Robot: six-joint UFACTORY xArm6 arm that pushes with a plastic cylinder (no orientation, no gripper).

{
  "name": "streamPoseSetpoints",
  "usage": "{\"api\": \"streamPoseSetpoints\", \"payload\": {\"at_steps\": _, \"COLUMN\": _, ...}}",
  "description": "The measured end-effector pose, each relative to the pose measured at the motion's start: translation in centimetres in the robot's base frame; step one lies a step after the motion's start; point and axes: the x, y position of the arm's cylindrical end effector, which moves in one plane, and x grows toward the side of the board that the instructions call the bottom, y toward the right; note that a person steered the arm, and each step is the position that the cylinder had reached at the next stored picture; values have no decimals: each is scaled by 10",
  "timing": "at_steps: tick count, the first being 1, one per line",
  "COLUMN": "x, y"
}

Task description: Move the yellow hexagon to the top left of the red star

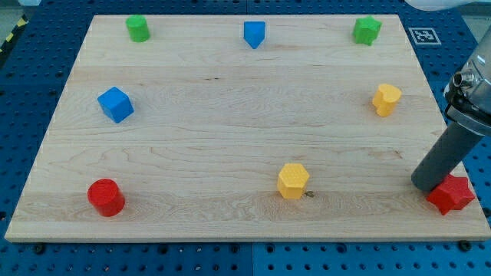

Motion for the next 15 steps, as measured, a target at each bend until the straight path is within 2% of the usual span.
{"api": "streamPoseSetpoints", "payload": {"at_steps": 1, "x": -2, "y": -1}}
{"api": "streamPoseSetpoints", "payload": {"at_steps": 2, "x": -12, "y": -36}}
{"api": "streamPoseSetpoints", "payload": {"at_steps": 4, "x": -21, "y": -57}}
{"api": "streamPoseSetpoints", "payload": {"at_steps": 5, "x": -52, "y": -99}}
{"api": "streamPoseSetpoints", "payload": {"at_steps": 6, "x": -61, "y": -165}}
{"api": "streamPoseSetpoints", "payload": {"at_steps": 7, "x": -53, "y": -215}}
{"api": "streamPoseSetpoints", "payload": {"at_steps": 9, "x": 4, "y": -213}}
{"api": "streamPoseSetpoints", "payload": {"at_steps": 10, "x": 10, "y": -169}}
{"api": "streamPoseSetpoints", "payload": {"at_steps": 11, "x": 10, "y": -118}}
{"api": "streamPoseSetpoints", "payload": {"at_steps": 13, "x": 3, "y": -115}}
{"api": "streamPoseSetpoints", "payload": {"at_steps": 15, "x": -27, "y": -106}}
